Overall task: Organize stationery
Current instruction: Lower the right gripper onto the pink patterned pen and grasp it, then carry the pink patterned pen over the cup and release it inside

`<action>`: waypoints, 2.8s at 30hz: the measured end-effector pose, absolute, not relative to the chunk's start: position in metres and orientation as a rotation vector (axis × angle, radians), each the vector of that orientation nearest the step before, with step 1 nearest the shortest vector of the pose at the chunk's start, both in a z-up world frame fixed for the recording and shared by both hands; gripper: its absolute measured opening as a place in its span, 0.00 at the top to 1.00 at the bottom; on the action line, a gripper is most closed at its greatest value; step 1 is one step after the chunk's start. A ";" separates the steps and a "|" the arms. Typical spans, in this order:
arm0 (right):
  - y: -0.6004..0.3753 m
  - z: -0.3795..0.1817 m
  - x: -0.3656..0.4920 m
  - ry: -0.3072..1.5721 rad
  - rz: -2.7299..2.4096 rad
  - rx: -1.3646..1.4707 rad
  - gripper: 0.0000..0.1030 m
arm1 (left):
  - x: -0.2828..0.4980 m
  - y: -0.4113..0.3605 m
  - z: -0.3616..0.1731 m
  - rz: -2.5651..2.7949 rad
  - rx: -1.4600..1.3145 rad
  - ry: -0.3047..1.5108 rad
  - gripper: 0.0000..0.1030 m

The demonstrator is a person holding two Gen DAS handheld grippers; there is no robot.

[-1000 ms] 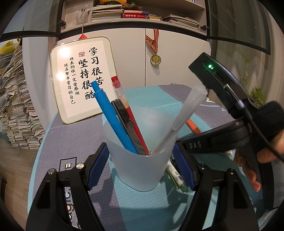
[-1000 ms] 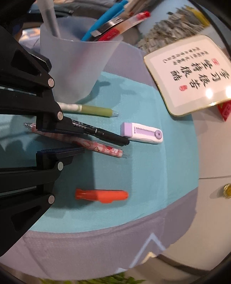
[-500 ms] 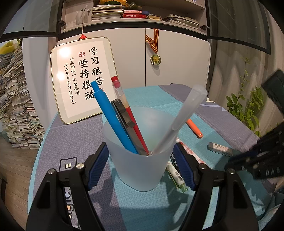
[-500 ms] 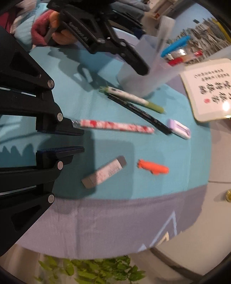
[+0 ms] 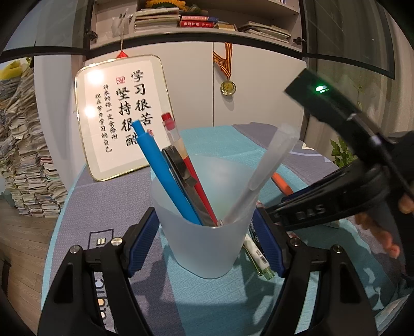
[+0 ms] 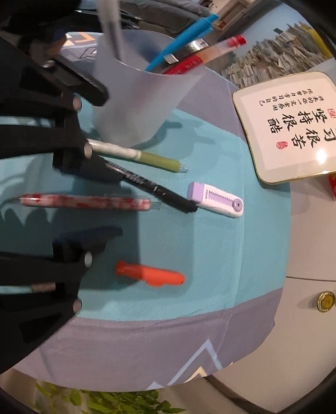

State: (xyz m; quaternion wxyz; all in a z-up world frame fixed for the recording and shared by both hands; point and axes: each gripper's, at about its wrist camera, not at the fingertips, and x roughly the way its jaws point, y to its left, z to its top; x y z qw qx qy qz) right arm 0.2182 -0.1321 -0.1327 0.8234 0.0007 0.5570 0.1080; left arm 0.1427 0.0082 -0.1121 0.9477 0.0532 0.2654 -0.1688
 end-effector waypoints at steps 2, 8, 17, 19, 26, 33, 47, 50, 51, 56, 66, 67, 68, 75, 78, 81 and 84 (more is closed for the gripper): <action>-0.127 -0.134 0.222 1.173 0.214 -0.019 0.58 | 0.139 0.007 -0.110 -0.337 0.115 0.517 0.27; -0.124 -0.140 0.226 1.165 0.165 -0.084 0.59 | 0.137 0.004 -0.106 -0.314 0.122 0.473 0.30; -0.116 -0.130 0.225 1.112 0.194 -0.073 0.86 | 0.133 0.019 -0.103 -0.292 0.155 0.469 0.31; -0.121 -0.121 0.221 1.094 0.211 -0.040 0.86 | 0.130 0.032 -0.102 -0.285 0.151 0.459 0.31; -0.128 -0.075 0.196 0.967 0.266 0.025 0.86 | 0.124 0.047 -0.104 -0.282 0.141 0.437 0.31; -0.118 -0.054 0.179 0.915 0.299 -0.009 0.86 | 0.113 0.048 -0.104 -0.283 0.153 0.444 0.32; -0.093 0.015 0.153 0.694 0.427 0.068 0.86 | 0.123 0.056 -0.111 -0.326 0.095 0.521 0.27; -0.075 0.030 0.150 0.630 0.477 0.070 0.86 | 0.126 0.067 -0.111 -0.340 0.024 0.525 0.29; -0.067 0.033 0.150 0.613 0.485 0.065 0.86 | 0.127 0.069 -0.111 -0.344 0.006 0.526 0.29; -0.029 0.031 0.160 0.577 0.531 0.044 0.87 | 0.126 0.063 -0.110 -0.339 0.028 0.525 0.29; -0.012 -0.002 0.169 0.581 0.483 -0.005 0.86 | 0.125 0.064 -0.110 -0.334 0.032 0.524 0.29; -0.015 -0.005 0.167 0.586 0.476 -0.008 0.86 | 0.125 0.064 -0.110 -0.331 0.031 0.524 0.29; -0.019 -0.008 0.166 0.593 0.469 -0.006 0.86 | 0.126 0.065 -0.110 -0.328 0.029 0.525 0.29; -0.045 -0.025 0.155 0.681 0.483 0.047 0.86 | 0.126 0.062 -0.110 -0.299 0.049 0.523 0.29; -0.041 -0.031 0.150 0.706 0.482 0.014 0.86 | 0.125 0.058 -0.110 -0.291 0.080 0.519 0.29; -0.040 -0.038 0.148 0.759 0.492 0.009 0.86 | 0.125 0.058 -0.110 -0.290 0.084 0.519 0.28; -0.046 -0.040 0.147 0.811 0.514 0.039 0.86 | 0.124 0.058 -0.110 -0.288 0.086 0.520 0.28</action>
